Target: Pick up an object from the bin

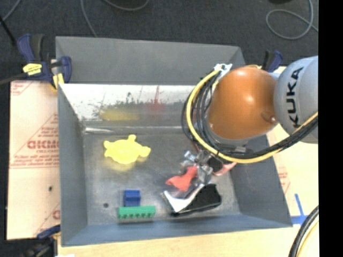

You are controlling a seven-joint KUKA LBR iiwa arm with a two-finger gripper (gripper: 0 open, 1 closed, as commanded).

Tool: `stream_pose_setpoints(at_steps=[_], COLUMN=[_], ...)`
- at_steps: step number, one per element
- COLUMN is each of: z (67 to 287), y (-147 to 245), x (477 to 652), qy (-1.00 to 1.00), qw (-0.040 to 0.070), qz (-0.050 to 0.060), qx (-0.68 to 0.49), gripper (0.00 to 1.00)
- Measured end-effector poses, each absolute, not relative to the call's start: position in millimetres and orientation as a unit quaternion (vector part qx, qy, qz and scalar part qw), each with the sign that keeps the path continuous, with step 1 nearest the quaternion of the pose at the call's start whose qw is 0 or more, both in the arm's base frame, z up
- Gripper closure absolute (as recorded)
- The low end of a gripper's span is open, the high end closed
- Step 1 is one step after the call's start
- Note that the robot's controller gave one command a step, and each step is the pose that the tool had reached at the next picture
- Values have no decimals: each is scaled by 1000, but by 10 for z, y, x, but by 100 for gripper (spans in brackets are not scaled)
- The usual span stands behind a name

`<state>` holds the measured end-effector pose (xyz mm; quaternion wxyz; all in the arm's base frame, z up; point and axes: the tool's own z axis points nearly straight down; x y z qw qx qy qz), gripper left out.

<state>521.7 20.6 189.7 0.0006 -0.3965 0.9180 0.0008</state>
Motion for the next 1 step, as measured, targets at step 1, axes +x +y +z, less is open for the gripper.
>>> stream_pose_setpoints(at_steps=[1], z=[2330], y=[170], x=[5198], qy=[919], qw=[-1], qz=[1], qx=[-395], gripper=[100])
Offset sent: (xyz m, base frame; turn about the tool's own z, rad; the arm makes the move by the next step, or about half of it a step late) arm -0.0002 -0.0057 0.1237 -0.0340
